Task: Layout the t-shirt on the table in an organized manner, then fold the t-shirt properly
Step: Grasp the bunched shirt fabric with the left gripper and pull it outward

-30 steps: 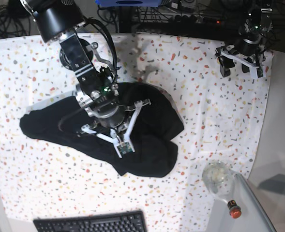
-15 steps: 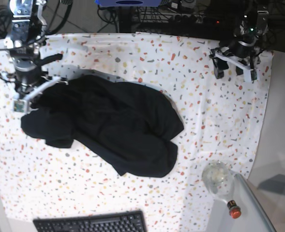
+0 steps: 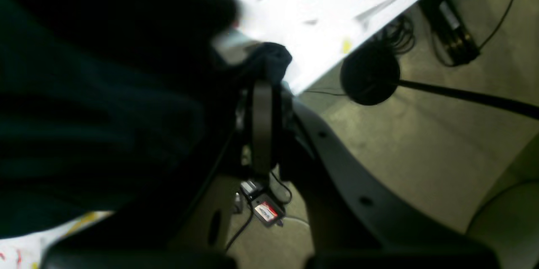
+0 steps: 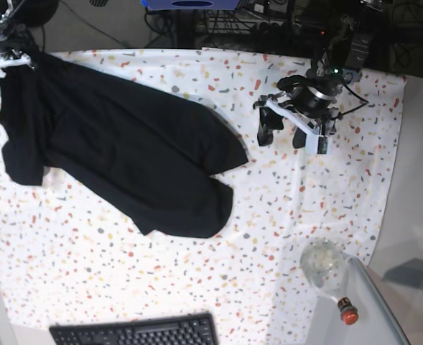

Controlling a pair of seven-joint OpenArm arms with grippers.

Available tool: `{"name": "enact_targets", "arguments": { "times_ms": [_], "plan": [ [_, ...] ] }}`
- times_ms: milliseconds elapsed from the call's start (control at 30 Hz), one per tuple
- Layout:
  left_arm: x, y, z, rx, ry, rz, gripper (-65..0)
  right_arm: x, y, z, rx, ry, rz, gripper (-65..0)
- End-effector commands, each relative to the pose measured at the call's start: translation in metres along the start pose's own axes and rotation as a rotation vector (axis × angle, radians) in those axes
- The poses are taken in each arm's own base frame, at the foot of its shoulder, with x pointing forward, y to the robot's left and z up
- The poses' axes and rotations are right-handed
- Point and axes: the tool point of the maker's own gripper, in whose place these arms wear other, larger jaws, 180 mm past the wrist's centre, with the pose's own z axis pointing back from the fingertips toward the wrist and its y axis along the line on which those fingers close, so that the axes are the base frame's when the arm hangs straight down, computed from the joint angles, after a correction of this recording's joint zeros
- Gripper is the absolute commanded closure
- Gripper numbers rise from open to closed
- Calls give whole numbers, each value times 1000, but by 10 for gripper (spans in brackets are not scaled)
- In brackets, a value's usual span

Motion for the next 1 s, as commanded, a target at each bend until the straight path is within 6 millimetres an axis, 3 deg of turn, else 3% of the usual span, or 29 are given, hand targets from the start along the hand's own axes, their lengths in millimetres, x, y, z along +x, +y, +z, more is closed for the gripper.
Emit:
{"name": "enact_targets", "arguments": {
  "times_ms": [0,133,267,300,367,433,500,567,700,800,967],
  "plan": [
    [28,-19,-2,-59,-75,-27,-448,8,-2,3,1,-24,12,0],
    [63,-67,-14,-175,-151,-58,-448,-6,24,6,97,60,107,-5],
    [76,-113,-32,-262,-174,-38,-411,8,38,17,156,11,164,-204],
    [75,-125,-36,-284,-170,-36,-364,17,40,21,163,-19,168,-236],
    [68,-146,-47,-322,-143,-44,-209,35,49,29,184,-104,172,-267],
    [55,-159,-63,-337,-95,-58,-8,54,57,36,204,-197,173,-270],
    [37,-163,-84,-322,-31,-62,0,75,65,42,221,-276,175,-272],
    [16,-153,-105,-277,45,-63,0,112,74,48,237,-367,205,-278],
    [-20,-116,-121,-168,138,-208,0,152,110,43,302,-398,279,-278],
    [-33,-68,-116,-4,154,-300,0,162,143,30,353,-342,361,-275],
    [-33,3,-82,169,121,-221,0,147,205,33,464,-272,477,-276]
  ]
}}
